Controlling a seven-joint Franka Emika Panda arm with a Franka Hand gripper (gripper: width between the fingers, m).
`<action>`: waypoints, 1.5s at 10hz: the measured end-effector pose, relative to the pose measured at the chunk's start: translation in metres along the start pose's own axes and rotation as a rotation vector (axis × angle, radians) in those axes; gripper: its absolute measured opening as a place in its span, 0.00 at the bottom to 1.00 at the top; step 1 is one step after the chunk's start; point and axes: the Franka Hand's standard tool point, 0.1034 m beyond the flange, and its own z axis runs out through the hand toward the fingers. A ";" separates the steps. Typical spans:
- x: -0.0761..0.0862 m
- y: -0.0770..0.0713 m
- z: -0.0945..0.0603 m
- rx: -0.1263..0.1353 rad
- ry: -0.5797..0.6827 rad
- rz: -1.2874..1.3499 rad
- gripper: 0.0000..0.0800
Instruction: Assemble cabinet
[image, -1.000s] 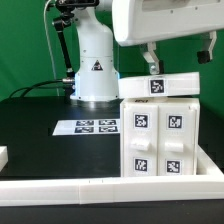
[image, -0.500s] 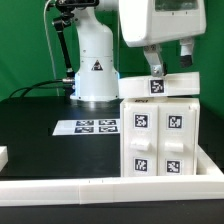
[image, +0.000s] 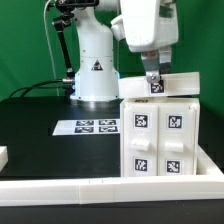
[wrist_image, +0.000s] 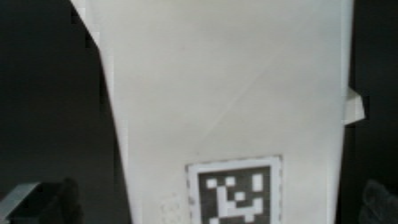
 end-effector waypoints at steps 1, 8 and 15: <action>0.000 -0.001 0.002 0.002 -0.002 0.034 1.00; -0.002 -0.001 0.004 0.005 -0.002 0.145 0.69; 0.000 -0.001 0.005 -0.017 0.018 0.942 0.69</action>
Offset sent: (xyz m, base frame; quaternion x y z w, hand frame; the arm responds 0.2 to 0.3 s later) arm 0.0006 0.0031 -0.0039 -0.0040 0.0066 0.0074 0.9999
